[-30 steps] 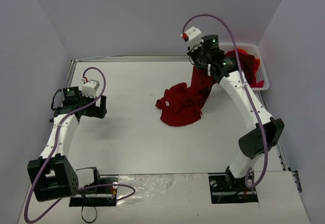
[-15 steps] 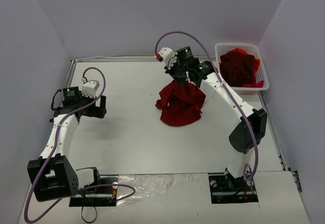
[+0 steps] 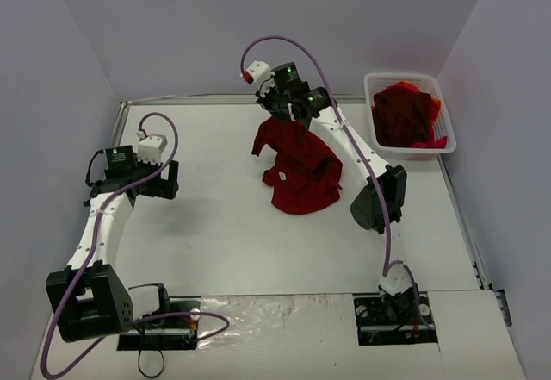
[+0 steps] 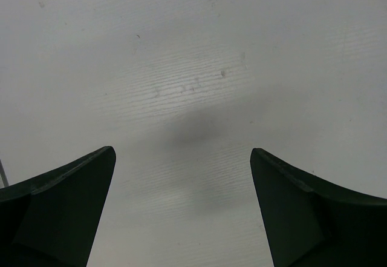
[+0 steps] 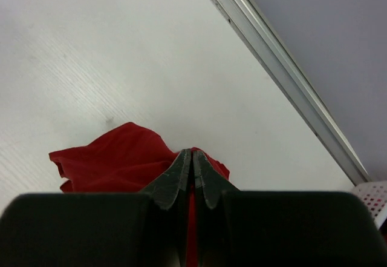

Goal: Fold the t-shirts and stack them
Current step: Move the tshirt to the center of the board

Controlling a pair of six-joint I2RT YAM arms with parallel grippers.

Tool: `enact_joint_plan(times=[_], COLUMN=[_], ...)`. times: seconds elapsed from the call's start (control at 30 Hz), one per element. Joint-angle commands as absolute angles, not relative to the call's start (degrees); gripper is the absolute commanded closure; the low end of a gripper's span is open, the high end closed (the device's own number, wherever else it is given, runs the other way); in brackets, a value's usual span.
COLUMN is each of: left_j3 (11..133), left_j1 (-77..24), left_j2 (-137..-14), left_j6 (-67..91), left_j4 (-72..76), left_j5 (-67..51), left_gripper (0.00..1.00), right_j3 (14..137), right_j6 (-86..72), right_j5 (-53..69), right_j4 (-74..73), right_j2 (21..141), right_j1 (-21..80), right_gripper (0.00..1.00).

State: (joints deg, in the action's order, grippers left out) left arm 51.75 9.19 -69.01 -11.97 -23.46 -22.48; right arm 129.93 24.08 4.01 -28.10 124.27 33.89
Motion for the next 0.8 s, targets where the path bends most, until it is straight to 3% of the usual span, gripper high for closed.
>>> enact_joint_plan(times=[0.0,0.13,0.17,0.2,0.23,0.37,0.53,0.77], left_j3=[54.8,54.7,54.7,54.8,54.8,55.0,57.1,59.1], left_j1=[9.5,9.5,9.5,9.5,9.5,8.6,2.8,-1.7], left_j2=[-67.8,-67.9,-68.1,-68.1,-68.2,-68.6,-70.0,-71.7], left_j6=[-12.7,-12.8,-12.9,-12.9,-13.0,-13.4,-16.3,-16.3], left_j4=[-23.8,-23.6,-23.6,-23.6,-23.6,-23.4,-24.3,-23.6], left_j5=[-21.1,-20.9,-20.9,-20.7,-20.7,-19.3,-12.7,-13.4], left_gripper=[0.06,0.06,0.06,0.06,0.06,0.06,0.06,0.06], right_j3=[136.8,138.2,137.7,136.0,135.1,133.0,126.1,100.7], right_j6=[23.9,25.5,25.7,27.1,27.7,26.8,24.3,25.2], right_j5=[6.9,12.0,12.8,13.6,13.4,9.1,5.3,3.6], right_j4=[-27.7,-27.6,-27.7,-27.7,-27.6,-27.4,-27.2,-27.3], right_j2=[129.2,133.3,133.9,134.4,134.5,132.6,124.0,105.1], right_j1=[35.2,37.1,37.6,38.1,39.1,39.3,37.8,37.7], right_gripper=[1.0,1.0,0.95,0.58,0.44,0.24,0.28,0.33])
